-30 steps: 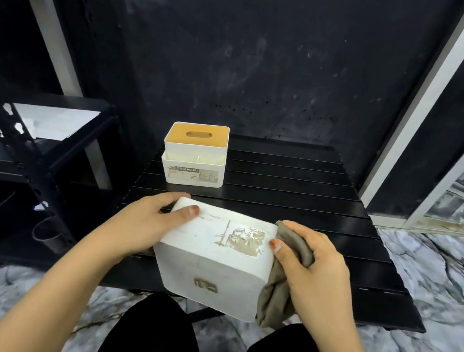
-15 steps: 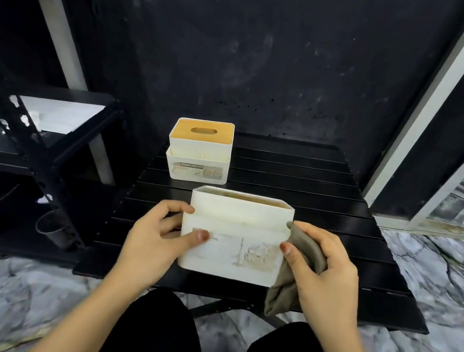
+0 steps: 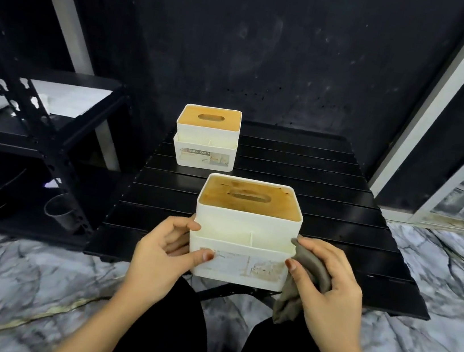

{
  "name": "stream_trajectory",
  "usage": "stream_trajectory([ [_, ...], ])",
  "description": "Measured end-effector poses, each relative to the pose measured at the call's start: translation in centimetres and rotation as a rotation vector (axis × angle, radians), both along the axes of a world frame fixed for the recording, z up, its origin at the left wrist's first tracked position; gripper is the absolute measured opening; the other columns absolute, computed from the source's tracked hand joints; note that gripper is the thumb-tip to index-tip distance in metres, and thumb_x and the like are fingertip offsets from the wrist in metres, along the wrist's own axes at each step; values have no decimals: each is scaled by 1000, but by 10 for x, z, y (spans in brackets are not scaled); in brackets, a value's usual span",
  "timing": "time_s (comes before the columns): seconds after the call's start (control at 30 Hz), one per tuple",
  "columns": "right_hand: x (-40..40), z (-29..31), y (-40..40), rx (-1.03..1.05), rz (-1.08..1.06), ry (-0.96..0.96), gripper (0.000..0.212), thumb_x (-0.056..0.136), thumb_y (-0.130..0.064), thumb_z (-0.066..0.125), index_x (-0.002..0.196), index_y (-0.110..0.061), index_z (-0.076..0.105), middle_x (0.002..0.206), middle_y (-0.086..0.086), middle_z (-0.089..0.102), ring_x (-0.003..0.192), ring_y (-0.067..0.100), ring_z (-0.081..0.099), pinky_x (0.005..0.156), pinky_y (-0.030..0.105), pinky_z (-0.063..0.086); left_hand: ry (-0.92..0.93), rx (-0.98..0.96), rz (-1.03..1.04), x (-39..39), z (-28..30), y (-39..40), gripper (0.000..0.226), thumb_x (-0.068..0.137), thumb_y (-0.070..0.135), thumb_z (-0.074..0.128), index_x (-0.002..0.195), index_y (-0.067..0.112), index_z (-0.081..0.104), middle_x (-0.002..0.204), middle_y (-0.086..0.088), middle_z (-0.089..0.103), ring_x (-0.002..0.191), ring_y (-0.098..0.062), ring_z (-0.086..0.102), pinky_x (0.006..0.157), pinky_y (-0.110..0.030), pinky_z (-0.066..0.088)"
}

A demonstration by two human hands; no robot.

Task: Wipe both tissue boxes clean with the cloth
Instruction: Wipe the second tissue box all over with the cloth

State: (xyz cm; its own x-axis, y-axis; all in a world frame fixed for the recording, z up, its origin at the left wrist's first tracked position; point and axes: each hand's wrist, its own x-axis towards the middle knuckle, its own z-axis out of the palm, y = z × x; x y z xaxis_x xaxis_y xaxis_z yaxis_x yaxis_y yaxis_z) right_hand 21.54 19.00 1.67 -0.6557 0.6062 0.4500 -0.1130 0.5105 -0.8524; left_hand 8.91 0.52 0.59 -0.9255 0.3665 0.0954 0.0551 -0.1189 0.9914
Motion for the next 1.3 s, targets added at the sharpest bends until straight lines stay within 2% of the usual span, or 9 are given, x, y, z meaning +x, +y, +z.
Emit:
stream_trajectory([
  [0.13,4,-5,-1,5,18,-5,36,71,0,73,96,-26,66,104,-15,60,102,3,57,85,9,40,18,28,14,3,-8,-2,38,52,0,79,79,22,66,109,5,68,97,-6,68,75,-17,54],
  [0.23,6,-9,-3,18,34,1,34,72,-1,74,97,-24,67,105,-15,59,102,3,57,85,9,40,41,26,21,4,-15,-3,41,57,-13,76,84,14,62,106,11,67,99,-3,66,75,-15,53],
  [0.43,3,-22,-5,13,40,-53,36,72,3,73,98,-21,68,105,-17,58,103,2,56,88,8,39,59,20,9,-1,-32,-4,43,59,-20,73,85,12,60,100,23,69,104,3,63,78,-11,50],
  [0.63,-4,-23,-6,19,23,-72,37,72,0,73,98,-25,67,107,-17,57,103,0,55,87,7,38,69,-7,24,-1,-37,-4,42,62,-18,73,87,14,61,116,20,61,107,-1,62,81,-12,50],
  [0.8,-3,-19,-1,5,56,-91,34,72,1,73,98,-19,69,103,-13,61,102,2,56,85,6,38,158,-97,-21,-2,-29,-8,56,66,-9,76,89,41,64,120,30,58,113,-3,59,89,-15,48],
  [0.93,-4,-6,2,4,83,-98,34,72,0,72,98,-22,69,102,-13,61,101,0,56,84,5,37,265,-162,24,-2,-16,-7,58,70,6,80,103,48,57,130,16,53,119,-5,54,96,-20,47],
  [1.03,-10,9,6,32,81,-83,33,72,0,72,97,-22,69,103,-10,63,100,1,56,84,5,37,304,-254,113,-1,0,1,54,79,20,74,109,57,48,130,22,50,120,4,48,98,-19,40],
  [1.2,-29,36,19,149,49,-136,39,75,-4,71,101,-31,61,104,-18,58,98,-8,52,82,1,35,242,-389,134,-2,22,25,47,83,36,65,121,44,38,130,17,45,116,-1,44,100,-27,37],
  [1.3,-45,43,28,238,71,-301,36,80,-7,63,104,-32,55,103,-18,54,97,-3,51,78,2,34,239,-503,124,-6,29,38,71,78,47,66,139,28,34,141,9,35,126,-8,39,99,-24,33],
])
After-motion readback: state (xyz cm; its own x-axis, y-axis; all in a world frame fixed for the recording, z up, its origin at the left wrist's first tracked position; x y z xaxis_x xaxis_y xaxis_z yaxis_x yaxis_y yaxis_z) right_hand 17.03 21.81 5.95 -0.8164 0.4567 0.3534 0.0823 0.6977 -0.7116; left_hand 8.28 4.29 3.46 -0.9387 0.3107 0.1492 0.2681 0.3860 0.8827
